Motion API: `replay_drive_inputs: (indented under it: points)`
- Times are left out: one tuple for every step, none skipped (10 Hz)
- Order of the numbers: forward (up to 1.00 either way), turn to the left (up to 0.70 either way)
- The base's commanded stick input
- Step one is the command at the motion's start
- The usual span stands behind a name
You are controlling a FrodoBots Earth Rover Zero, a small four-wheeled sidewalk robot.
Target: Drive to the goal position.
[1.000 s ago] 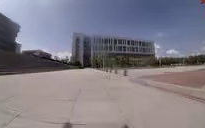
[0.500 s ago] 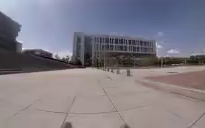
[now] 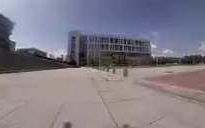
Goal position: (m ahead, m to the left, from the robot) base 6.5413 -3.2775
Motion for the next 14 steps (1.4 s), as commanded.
replay_drive_inputs:
  points:
    - [1.00,0.00]
    - [1.00,0.00]
    - [1.00,0.00]
    - [1.00,0.00]
    - [1.00,-0.01]
    - [1.00,-0.02]
    - [1.00,-0.02]
    - [1.00,-0.04]
    - [1.00,-0.17]
    - [1.00,-0.30]
    - [1.00,-0.30]
    - [1.00,-0.30]
    - [1.00,-0.30]
    - [1.00,-0.30]
